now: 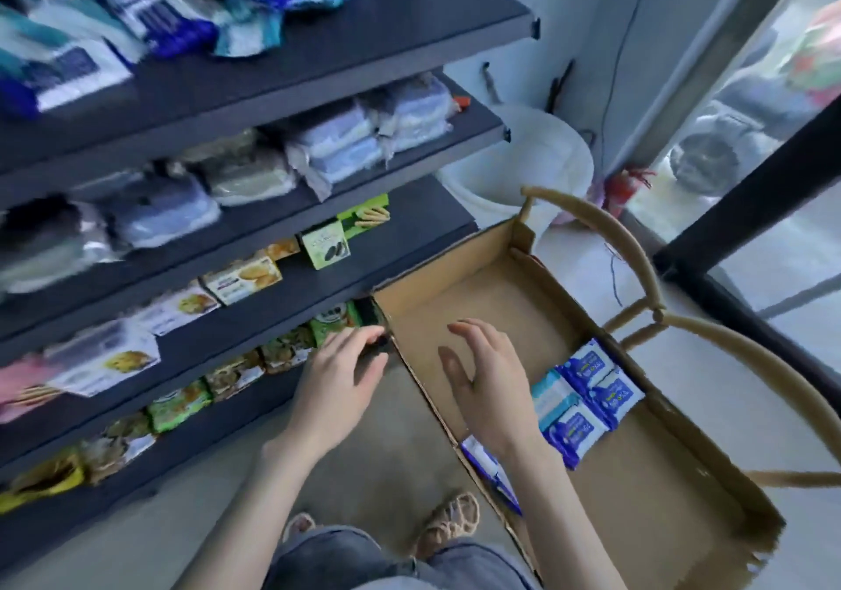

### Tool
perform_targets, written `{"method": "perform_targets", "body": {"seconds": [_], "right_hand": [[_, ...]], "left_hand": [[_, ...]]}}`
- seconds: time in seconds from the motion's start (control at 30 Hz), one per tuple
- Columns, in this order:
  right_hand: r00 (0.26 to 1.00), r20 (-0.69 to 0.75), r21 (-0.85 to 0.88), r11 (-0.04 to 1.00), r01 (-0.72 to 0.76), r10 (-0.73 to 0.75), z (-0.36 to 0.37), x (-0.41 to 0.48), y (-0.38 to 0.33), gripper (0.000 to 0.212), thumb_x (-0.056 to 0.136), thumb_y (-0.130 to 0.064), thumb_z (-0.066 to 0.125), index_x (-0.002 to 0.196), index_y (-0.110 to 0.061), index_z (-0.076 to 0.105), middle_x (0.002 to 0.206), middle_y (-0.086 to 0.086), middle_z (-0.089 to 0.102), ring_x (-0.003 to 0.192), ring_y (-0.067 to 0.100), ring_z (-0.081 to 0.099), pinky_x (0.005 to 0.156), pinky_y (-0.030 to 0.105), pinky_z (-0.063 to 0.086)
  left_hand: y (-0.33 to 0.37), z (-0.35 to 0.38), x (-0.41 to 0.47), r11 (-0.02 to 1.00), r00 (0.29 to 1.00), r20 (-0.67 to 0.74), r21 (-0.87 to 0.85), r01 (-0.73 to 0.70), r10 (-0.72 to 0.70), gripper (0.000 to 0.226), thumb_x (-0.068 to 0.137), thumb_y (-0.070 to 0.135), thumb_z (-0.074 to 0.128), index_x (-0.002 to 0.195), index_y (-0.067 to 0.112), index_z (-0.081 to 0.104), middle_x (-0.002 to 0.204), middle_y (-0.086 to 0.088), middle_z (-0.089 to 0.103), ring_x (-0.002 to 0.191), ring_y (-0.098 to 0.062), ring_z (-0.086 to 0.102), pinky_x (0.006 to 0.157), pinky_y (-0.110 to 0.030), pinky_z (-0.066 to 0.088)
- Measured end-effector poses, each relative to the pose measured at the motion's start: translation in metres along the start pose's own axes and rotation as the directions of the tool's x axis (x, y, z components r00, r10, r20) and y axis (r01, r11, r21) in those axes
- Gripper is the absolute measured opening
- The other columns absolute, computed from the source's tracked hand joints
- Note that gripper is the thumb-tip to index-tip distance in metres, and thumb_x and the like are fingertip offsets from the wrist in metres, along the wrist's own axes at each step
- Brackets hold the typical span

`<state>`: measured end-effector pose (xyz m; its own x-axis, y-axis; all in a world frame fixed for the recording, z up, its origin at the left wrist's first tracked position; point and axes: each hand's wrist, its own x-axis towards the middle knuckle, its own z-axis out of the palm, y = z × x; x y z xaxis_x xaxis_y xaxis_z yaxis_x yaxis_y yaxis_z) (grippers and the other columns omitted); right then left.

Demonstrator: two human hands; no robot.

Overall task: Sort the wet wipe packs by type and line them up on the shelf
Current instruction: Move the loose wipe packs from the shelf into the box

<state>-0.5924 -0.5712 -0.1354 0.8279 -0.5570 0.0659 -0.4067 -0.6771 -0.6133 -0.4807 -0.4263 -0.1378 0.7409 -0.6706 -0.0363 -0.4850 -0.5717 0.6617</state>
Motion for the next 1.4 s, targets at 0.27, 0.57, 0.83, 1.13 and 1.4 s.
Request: {"method": "perform_targets", "body": {"seconds": [0.27,0.57,0.83,1.13,1.4], "right_hand": [[0.982,0.080,0.068,0.984,0.167,-0.172,0.078,-0.020,-0.134,0.045,0.089,-0.041,0.040,0.110,-0.010,0.065,0.115,0.003,0.063,0.103,0.026,0.057,0.086,0.034,0.047],[0.935,0.156,0.090,0.947,0.309,-0.319,0.145,-0.014,-0.252,0.029,0.094,-0.023,0.055,0.121,-0.011,0.059,0.124,0.002,0.058,0.116,0.023,0.050,0.096,0.035,0.043],[0.887,0.102,0.100,0.892,0.441,-0.450,0.157,0.047,-0.335,0.025,0.095,-0.024,0.054,0.117,-0.014,0.060,0.117,-0.002,0.059,0.106,0.020,0.053,0.083,0.029,0.044],[0.864,0.009,0.096,0.860,0.500,-0.503,0.171,0.160,-0.398,0.026,0.093,-0.024,0.056,0.116,-0.013,0.061,0.115,0.000,0.060,0.106,0.022,0.052,0.083,0.025,0.037],[0.871,0.034,0.058,0.871,0.488,-0.490,0.186,0.277,-0.427,0.030,0.094,-0.027,0.055,0.120,-0.013,0.059,0.120,0.003,0.059,0.112,0.024,0.050,0.087,0.030,0.041]], "left_hand": [[-0.097,-0.100,-0.083,0.994,0.978,-0.176,-0.029,0.106,-0.110,0.031,0.093,0.025,0.056,0.124,0.020,0.057,0.113,0.017,0.055,0.109,-0.004,0.051,0.088,-0.013,0.032],[-0.178,-0.202,-0.129,0.988,0.926,-0.344,-0.060,0.143,-0.155,0.035,0.092,0.025,0.058,0.126,0.021,0.055,0.115,0.018,0.054,0.109,-0.003,0.052,0.090,-0.017,0.037],[-0.202,-0.279,-0.099,0.994,0.855,-0.508,-0.074,0.079,-0.105,0.035,0.093,0.025,0.056,0.128,0.021,0.053,0.118,0.016,0.055,0.114,-0.002,0.050,0.094,-0.017,0.039],[-0.233,-0.354,-0.005,1.000,0.795,-0.606,0.020,0.016,0.000,0.033,0.092,0.019,0.059,0.124,0.015,0.056,0.113,0.005,0.061,0.106,-0.012,0.057,0.091,-0.036,0.048],[-0.262,-0.397,0.107,0.996,0.833,-0.552,0.056,0.071,-0.029,0.038,0.092,0.026,0.058,0.128,0.018,0.052,0.120,0.003,0.057,0.110,-0.011,0.054,0.094,-0.038,0.047]]}}
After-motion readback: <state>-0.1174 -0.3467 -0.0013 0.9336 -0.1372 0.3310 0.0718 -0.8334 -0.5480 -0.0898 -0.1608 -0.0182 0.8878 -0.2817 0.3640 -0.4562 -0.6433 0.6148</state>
